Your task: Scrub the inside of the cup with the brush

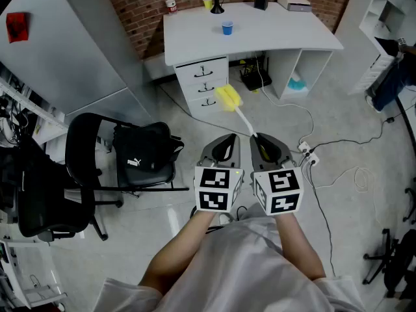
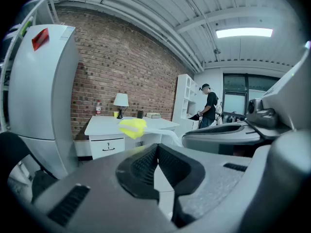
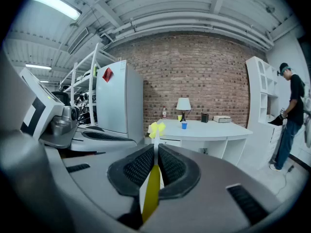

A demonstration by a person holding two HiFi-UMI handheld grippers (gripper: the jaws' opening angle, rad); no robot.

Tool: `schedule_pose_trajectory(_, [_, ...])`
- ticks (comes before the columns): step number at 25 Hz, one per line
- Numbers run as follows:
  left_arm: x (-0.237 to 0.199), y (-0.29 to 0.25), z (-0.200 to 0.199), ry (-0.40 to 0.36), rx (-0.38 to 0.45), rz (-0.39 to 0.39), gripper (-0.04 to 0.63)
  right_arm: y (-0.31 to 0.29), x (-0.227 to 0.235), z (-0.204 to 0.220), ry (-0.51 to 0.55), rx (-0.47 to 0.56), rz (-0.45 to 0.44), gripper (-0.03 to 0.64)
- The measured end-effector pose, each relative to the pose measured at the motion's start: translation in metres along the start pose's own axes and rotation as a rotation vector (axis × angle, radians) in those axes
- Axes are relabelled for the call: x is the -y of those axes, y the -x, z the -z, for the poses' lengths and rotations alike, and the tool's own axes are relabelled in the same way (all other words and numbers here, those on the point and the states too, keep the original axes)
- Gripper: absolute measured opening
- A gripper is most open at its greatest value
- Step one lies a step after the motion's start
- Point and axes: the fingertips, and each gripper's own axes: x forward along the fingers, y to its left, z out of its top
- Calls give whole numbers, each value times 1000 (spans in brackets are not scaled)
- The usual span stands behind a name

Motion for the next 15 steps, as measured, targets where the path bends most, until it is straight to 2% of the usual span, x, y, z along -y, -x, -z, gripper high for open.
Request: schedule_pose_trajectory(15, [-34, -34, -15, 1, -2, 14, 8, -44, 5, -13, -17, -3, 7, 25])
